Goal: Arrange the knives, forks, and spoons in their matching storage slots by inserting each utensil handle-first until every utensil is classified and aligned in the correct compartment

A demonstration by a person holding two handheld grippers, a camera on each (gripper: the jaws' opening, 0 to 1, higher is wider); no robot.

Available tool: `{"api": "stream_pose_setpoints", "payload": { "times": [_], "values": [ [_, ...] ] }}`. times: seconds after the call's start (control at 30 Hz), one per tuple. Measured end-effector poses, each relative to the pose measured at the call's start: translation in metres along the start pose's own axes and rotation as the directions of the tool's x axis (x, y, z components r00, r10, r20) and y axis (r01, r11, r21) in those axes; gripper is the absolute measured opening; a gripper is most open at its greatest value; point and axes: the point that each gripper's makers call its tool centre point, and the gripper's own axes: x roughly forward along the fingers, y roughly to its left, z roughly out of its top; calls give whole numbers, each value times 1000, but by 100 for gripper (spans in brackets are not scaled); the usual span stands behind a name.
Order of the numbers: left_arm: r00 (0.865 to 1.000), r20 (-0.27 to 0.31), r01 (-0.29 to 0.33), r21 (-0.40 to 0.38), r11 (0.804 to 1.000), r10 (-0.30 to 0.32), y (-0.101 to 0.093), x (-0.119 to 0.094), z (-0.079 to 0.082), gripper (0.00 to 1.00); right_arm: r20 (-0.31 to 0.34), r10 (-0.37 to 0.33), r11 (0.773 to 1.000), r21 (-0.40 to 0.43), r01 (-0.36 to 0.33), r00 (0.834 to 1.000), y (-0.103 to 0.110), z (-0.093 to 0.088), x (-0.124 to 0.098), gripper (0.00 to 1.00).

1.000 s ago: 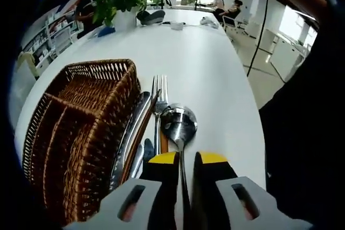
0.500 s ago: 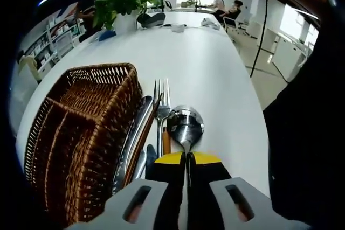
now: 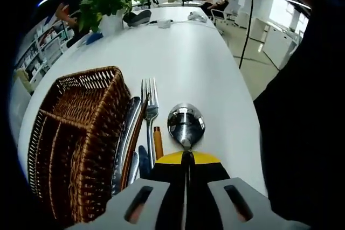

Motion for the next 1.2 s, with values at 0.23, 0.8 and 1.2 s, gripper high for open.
{"api": "stream_pose_setpoints", "payload": {
  "times": [0.23,0.8,1.2],
  "values": [
    [999,-28,18,2,1000,-18,1,-9,3,1,4,7,1000,-3,-7,1000,1,3,4,100],
    [993,-86,91,60,994,-86,-2,-41,17,0,15,19,1000,-9,-19,1000,4,7,10,100],
    [987,-139,91,73,993,-81,9,-67,16,1,10,23,999,-27,-22,1000,7,8,12,100]
  ]
}}
